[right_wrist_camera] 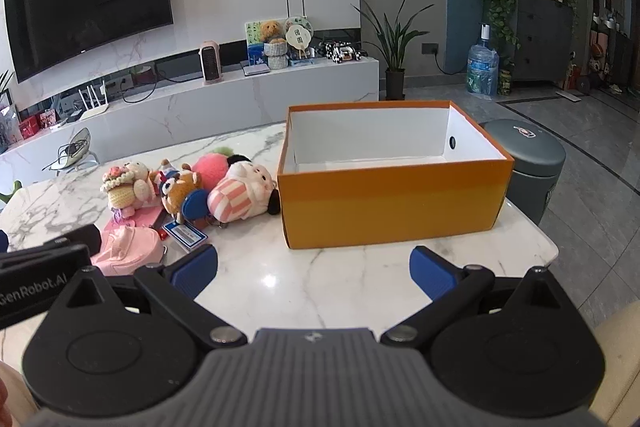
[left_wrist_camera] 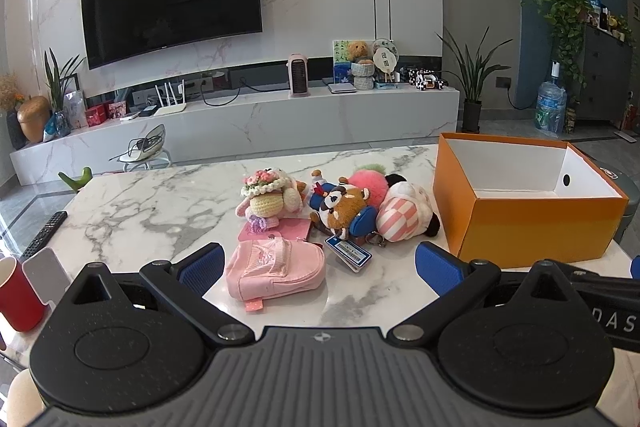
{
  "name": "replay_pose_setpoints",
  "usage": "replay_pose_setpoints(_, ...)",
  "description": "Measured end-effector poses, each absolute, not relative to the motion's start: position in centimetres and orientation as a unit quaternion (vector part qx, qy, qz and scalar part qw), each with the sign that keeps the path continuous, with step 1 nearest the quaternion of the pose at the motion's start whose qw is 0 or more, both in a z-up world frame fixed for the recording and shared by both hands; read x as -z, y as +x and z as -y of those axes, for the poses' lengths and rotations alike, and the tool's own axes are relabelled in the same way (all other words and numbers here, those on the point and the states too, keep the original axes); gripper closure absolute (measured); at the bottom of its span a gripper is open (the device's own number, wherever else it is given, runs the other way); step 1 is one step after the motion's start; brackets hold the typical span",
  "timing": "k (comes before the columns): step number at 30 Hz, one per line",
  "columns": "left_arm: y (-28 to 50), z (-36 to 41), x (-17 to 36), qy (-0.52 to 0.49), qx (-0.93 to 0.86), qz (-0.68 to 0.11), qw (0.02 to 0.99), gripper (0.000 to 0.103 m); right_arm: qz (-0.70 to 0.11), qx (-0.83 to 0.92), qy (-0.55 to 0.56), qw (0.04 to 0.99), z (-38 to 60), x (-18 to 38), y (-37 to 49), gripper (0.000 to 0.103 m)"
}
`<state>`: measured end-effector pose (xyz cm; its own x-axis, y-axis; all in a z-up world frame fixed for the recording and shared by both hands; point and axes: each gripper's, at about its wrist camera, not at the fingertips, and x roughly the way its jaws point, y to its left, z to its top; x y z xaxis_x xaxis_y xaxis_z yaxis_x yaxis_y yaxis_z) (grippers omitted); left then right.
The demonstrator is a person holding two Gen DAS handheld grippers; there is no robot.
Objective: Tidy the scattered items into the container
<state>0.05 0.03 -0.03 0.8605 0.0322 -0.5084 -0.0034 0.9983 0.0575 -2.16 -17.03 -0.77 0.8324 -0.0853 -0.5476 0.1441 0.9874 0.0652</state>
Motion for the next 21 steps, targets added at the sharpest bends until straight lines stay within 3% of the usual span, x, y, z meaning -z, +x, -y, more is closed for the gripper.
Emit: replay_pose_setpoints(21,-0.5,-0.3,0.0,0.017,-0.007,-0.259,0.966,0.000,-0.302,0.062,0.048,0.950,17.3,1.9,-2.1,0.000)
